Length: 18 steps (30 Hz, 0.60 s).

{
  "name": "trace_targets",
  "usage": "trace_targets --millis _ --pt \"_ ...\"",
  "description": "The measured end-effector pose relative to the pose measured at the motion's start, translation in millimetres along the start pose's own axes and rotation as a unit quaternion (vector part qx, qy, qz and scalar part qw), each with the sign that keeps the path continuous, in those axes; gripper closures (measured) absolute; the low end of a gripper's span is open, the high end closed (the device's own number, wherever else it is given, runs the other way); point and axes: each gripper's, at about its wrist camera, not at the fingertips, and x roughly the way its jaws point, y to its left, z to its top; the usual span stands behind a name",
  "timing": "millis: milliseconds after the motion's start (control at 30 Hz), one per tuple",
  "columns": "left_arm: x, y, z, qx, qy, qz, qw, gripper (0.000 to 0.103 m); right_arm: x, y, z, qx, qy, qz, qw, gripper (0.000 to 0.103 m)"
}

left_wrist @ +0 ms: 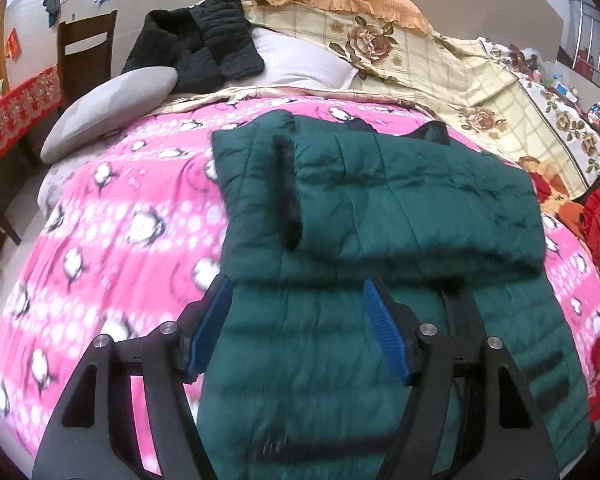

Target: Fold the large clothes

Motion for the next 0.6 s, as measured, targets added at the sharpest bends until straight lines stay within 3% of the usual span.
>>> trace_targets --millis 133,267,600 --pt "-26 0 -27 0.009 0.004 0.015 0.9998 0.034 -24 9 -33 -0.018 0.01 -0.003 1.0 0.031" --pt "-47 1 -49 0.009 0.0 0.017 0.9998 0.034 -41 19 -67 -0.023 0.028 0.024 0.999 0.031" --pt "-76 -2 -94 0.029 0.004 0.04 0.9988 0.034 -52 27 -126 -0.014 0.043 0.055 0.997 0.025"
